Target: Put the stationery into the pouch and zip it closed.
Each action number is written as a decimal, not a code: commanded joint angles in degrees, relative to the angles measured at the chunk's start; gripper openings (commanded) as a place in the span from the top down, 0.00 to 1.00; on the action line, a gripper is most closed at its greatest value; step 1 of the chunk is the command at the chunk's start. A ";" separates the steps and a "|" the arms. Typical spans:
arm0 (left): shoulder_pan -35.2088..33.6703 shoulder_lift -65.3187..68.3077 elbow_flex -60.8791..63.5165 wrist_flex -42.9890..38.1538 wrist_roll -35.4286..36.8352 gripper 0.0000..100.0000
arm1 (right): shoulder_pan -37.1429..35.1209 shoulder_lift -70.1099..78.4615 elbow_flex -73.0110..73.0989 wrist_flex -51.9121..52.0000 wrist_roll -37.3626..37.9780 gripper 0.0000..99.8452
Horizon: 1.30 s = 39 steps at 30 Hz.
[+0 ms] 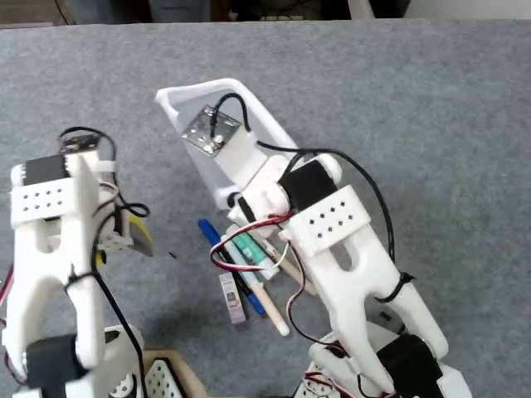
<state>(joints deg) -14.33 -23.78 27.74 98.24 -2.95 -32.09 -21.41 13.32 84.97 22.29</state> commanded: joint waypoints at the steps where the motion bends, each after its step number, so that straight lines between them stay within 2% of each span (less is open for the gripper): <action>1: 8.84 -8.70 -2.51 2.46 0.18 0.70 | -1.93 -2.07 -6.81 1.85 0.35 0.99; 4: 12.35 -17.41 -2.68 2.37 3.52 0.70 | -1.93 -2.07 -10.42 3.16 0.35 0.99; 10: 12.44 -33.14 -2.51 2.02 4.48 0.70 | -1.93 -1.98 -21.05 7.82 0.35 0.99; 15: 12.44 -40.44 -2.95 2.02 6.86 0.70 | -3.69 -1.98 -29.14 12.04 0.35 0.99; 19: 11.74 -43.25 -3.82 2.02 9.67 0.70 | -7.65 -2.07 -34.07 15.47 0.35 0.99; 26: 3.91 -43.78 -7.69 2.02 9.41 0.70 | -8.88 -3.38 -35.38 15.91 0.35 0.99; 31: 4.09 -43.43 -7.08 1.41 9.32 0.70 | -9.41 -4.00 -34.95 15.91 0.35 0.99; 34: 4.44 -43.43 -5.23 -2.64 9.41 0.70 | -9.41 -3.91 -34.95 15.91 0.35 0.99; 39: 9.89 -43.34 -0.57 -7.12 9.85 0.70 | -9.41 -3.82 -34.95 15.91 0.35 0.99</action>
<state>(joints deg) -7.74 -67.65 25.98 94.55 6.29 -40.79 -23.78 -19.74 100.62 22.37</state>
